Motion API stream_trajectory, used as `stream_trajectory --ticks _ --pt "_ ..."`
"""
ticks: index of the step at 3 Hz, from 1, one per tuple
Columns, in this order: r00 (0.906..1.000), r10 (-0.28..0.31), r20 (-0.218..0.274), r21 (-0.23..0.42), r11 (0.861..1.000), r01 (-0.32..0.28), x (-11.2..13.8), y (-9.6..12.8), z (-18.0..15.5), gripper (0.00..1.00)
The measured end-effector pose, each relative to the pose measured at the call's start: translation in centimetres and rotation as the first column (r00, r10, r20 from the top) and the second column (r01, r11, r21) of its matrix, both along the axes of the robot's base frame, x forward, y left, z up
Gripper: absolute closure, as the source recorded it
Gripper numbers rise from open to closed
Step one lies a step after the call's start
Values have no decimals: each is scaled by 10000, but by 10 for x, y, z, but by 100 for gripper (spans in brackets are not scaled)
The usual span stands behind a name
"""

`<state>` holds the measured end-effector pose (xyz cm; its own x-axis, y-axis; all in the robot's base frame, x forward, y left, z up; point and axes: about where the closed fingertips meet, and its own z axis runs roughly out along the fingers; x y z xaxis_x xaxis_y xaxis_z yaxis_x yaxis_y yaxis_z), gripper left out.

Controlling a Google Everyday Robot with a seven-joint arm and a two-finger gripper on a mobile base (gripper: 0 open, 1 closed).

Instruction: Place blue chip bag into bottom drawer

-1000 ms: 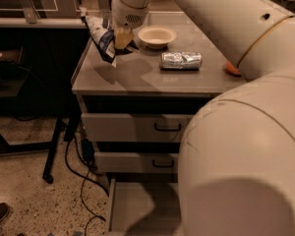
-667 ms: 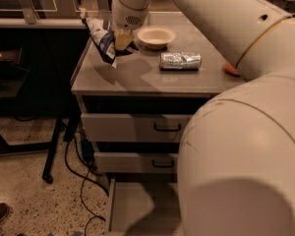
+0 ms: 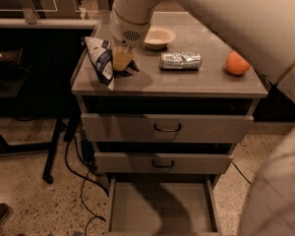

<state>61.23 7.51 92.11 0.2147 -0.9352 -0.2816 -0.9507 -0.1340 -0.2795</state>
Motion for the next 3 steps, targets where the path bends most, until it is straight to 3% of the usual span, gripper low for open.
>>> stream_trajectory --ticks 1,3 --pt "9922 -477 -1153 -84 9989 471 -63 -3 -18 100" --pt "9919 -554 -1144 -313 9982 521 -66 -5 -24 100"
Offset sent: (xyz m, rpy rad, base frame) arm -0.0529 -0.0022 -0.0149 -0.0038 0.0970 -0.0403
